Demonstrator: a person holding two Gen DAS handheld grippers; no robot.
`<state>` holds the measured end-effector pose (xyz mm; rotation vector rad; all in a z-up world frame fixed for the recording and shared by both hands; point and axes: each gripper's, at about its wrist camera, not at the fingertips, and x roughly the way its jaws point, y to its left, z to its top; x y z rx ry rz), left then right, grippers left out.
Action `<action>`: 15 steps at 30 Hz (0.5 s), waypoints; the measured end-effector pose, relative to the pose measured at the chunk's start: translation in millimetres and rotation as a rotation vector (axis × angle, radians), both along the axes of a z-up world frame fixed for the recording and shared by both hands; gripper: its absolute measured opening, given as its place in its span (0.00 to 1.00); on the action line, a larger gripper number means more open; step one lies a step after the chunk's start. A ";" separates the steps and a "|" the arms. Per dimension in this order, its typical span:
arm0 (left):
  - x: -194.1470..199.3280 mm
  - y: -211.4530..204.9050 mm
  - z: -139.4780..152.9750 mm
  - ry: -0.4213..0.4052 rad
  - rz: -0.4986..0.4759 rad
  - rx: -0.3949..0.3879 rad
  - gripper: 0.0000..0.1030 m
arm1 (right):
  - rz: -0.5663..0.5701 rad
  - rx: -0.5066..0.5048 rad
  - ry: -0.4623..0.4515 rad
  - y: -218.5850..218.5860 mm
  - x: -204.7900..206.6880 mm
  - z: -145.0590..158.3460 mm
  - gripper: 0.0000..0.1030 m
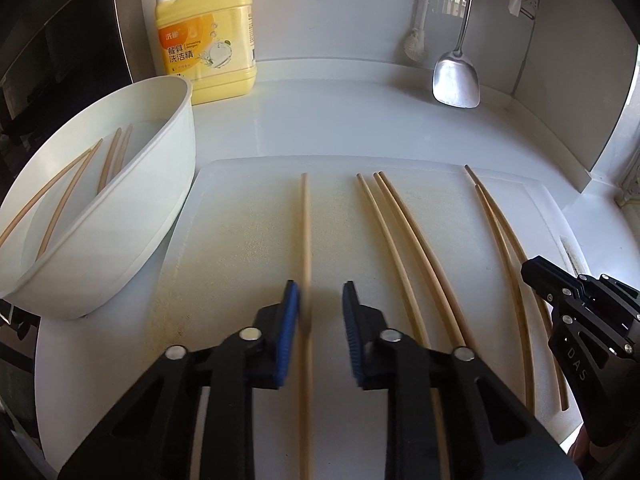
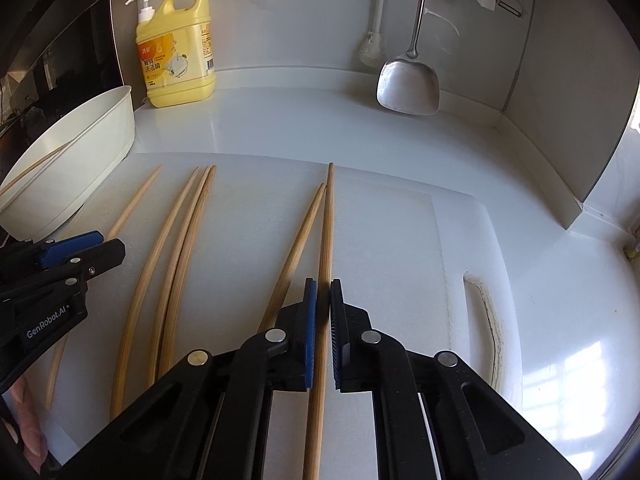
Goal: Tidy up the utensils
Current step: 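Close the right tool on one chopstick while the left tool grasps another, then carry both held chopsticks up and over the white basin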
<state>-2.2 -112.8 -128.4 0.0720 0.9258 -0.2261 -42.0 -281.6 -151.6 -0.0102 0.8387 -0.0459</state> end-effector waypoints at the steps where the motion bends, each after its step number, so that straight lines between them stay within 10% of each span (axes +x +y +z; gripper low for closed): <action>1: 0.6 1.1 0.1 0.004 -0.001 -0.004 0.08 | -0.003 0.011 0.000 -1.5 -0.3 0.3 0.06; 15: -6.4 11.5 24.4 0.020 0.009 -0.078 0.07 | -0.038 0.117 -0.023 -14.5 -25.6 21.7 0.06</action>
